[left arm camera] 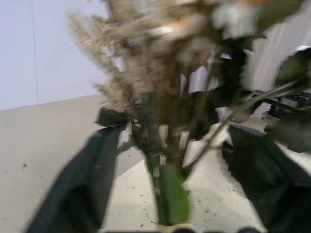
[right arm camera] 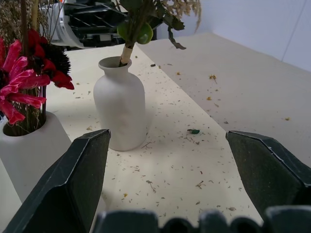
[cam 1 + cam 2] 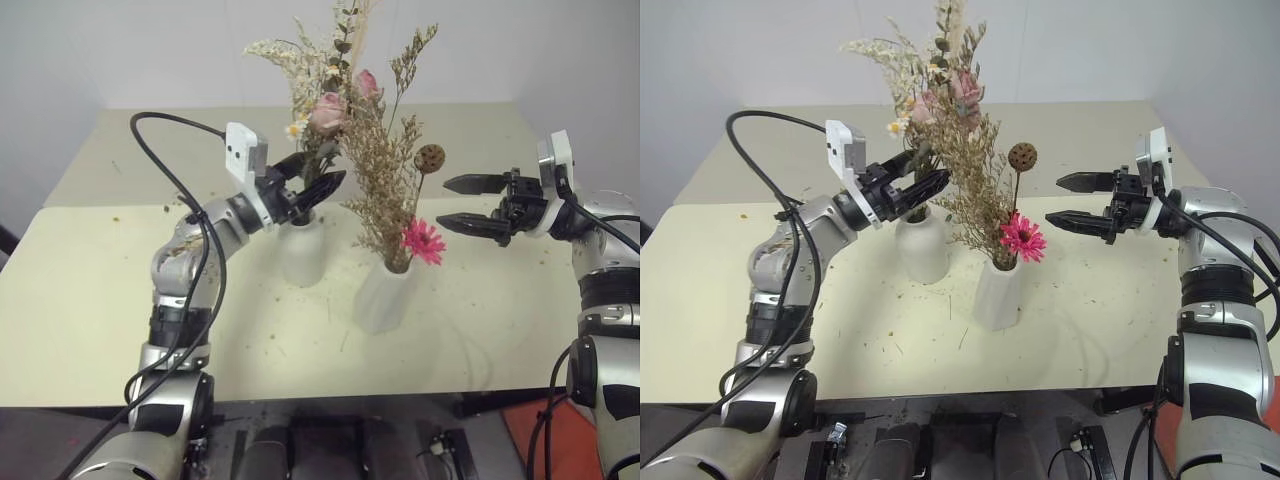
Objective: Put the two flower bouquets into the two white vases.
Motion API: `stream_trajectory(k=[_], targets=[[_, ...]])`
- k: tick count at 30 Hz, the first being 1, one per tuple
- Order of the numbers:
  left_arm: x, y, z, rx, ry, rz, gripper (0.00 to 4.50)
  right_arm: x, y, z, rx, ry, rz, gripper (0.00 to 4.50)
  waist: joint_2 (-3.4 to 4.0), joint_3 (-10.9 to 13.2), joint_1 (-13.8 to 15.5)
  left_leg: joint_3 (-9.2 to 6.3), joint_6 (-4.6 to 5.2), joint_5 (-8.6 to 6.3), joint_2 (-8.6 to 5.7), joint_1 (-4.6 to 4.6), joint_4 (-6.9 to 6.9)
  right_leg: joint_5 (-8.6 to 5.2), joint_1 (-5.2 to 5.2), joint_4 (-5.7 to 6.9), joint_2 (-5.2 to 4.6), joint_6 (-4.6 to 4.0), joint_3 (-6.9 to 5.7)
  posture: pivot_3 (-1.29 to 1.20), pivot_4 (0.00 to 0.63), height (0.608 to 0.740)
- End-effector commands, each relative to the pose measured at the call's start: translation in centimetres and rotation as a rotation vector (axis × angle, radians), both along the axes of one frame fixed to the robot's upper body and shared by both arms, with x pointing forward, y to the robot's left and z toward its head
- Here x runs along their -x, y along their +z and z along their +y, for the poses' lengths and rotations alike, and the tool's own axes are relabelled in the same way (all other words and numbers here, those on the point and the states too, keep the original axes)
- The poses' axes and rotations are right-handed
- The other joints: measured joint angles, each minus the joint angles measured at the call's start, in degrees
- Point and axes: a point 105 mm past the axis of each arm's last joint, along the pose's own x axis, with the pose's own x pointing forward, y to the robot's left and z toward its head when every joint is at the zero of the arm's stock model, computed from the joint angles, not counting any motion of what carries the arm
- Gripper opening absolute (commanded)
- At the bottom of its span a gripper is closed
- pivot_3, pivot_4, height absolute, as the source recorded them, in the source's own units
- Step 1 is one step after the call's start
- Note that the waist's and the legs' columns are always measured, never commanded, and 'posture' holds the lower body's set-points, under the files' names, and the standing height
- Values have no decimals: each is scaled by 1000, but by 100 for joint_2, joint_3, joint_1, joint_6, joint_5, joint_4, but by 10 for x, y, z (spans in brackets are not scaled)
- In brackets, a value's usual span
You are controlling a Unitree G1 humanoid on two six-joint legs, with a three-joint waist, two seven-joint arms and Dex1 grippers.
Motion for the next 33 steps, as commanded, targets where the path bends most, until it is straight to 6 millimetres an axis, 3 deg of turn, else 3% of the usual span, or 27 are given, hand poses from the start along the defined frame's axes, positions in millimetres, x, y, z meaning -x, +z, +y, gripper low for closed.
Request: stream_trajectory(k=[1, 10, 22, 33], targets=[[18, 11, 12, -5, -14, -24, 4452, 3, 14, -1, 6, 21, -60, 4500, 0, 0, -9, 0, 0, 0, 7, 1, 0, 0, 0, 1, 0, 0, 0, 0, 150, 740], [54, 10, 57, -109, -40, 53, 4452, 1, 14, -2, 14, 19, -55, 4500, 1, 0, -8, 1, 0, 0, 12, 2, -1, 0, 0, 0, 3, 0, -1, 0, 150, 740], [93, 18, 131, -354, -29, 113, 4452, 1, 12, -9, 25, 5, -37, 4500, 6, 4, -20, 4, 0, 0, 15, 6, -6, -2, 0, -3, 10, -2, -3, 0, 150, 740], [117, 16, 165, -406, -8, 170, 4452, 8, 6, -25, 35, -39, -12, 4500, 10, 6, -13, 5, 0, 0, 20, 5, -11, -3, -2, -8, 10, -3, -7, 0, 150, 740]])
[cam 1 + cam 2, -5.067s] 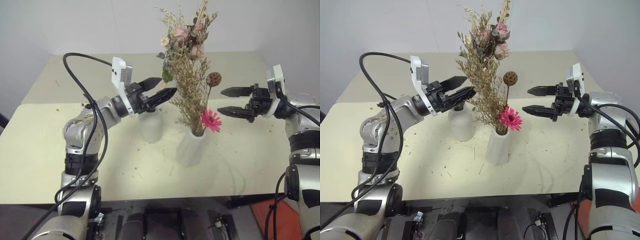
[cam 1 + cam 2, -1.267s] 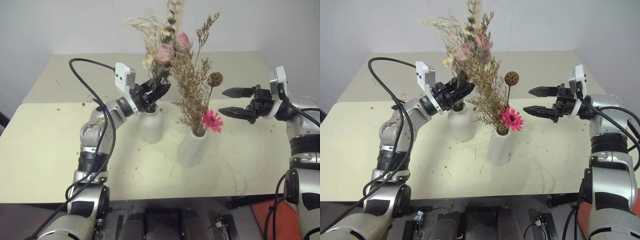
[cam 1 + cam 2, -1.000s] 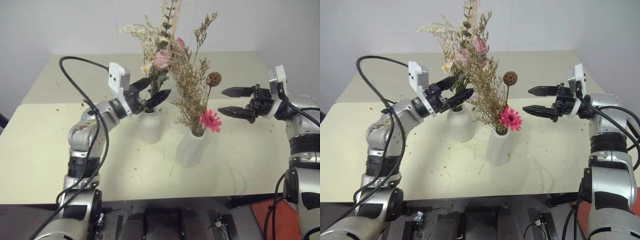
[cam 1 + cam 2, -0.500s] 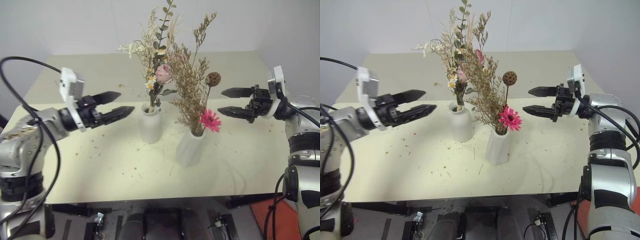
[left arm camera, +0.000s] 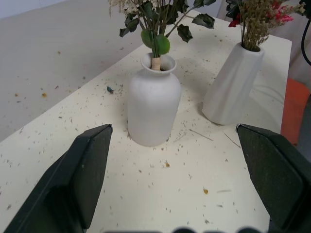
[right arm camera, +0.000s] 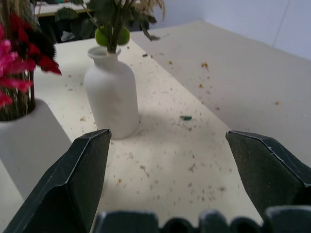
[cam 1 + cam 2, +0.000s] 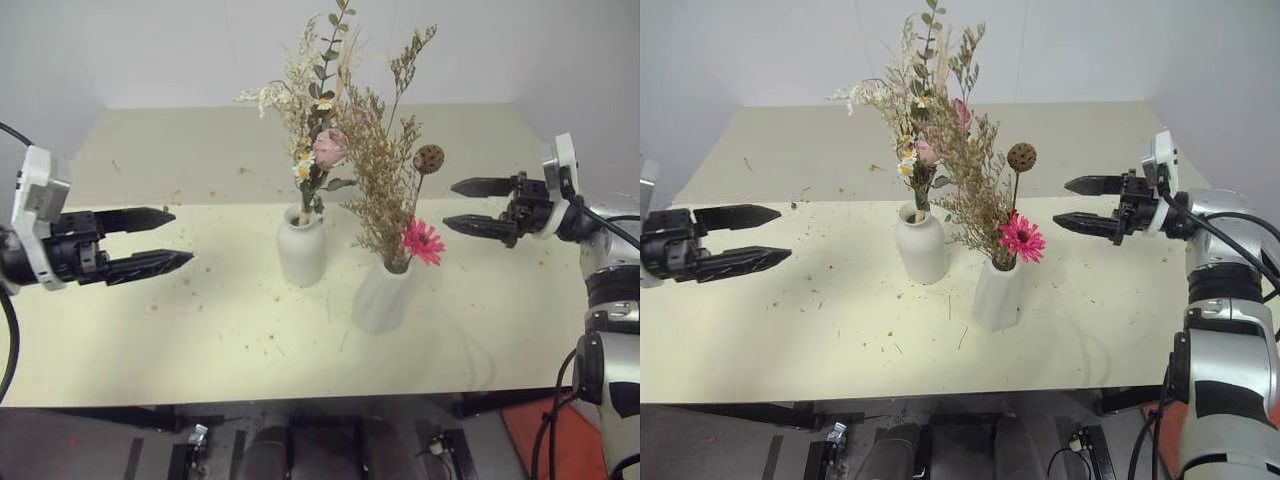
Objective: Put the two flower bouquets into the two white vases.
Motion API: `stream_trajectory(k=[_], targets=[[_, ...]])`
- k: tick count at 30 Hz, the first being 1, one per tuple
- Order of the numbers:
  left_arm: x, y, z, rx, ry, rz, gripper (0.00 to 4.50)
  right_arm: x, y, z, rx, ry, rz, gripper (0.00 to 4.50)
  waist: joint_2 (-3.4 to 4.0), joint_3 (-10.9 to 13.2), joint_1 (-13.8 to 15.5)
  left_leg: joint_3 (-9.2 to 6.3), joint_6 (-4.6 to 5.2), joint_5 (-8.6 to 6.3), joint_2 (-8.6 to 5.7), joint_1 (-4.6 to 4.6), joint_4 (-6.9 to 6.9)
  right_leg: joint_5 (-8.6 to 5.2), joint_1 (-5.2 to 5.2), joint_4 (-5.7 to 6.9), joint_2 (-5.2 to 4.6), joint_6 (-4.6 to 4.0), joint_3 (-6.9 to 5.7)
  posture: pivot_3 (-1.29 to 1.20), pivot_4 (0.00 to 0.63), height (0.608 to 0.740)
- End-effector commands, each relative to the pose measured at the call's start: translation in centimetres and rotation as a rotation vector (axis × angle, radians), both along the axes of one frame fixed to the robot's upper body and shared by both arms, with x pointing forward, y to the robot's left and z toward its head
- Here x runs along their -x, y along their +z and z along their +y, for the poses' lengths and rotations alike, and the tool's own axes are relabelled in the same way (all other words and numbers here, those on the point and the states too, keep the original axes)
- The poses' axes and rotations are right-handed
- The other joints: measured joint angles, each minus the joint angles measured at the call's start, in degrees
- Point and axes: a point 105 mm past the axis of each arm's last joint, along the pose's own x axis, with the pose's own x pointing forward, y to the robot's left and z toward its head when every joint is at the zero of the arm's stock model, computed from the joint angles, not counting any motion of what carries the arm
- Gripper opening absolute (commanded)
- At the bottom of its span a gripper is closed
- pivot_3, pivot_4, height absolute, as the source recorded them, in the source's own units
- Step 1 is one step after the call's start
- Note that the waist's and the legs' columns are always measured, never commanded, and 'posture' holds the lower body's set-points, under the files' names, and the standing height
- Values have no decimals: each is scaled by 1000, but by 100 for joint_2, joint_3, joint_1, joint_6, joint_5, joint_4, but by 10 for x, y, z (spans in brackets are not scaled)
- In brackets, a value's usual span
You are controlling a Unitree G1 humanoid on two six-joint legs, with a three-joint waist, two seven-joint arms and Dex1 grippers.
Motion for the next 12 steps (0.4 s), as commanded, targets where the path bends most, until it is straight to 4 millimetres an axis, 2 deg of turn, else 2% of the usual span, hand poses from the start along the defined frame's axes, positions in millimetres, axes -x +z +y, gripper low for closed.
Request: stream_trajectory(k=[1, 12], targets=[[9, 10, 11, -2, 36, -50, 4452, 10, 14, -12, 5, 7, -50, 4500, 1, 1, 0, 0, 0, 0, 0, 0, 0, 0, -1, 1, -1, 0, 0, 0, 150, 740], [25, 3, 17, 67, 103, -67, 4452, 31, 9, -36, 22, -50, -22, 4500, 1, 1, 6, 1, 0, 0, 3, 5, 0, -1, 3, 3, -6, -2, 1, 0, 150, 740]])
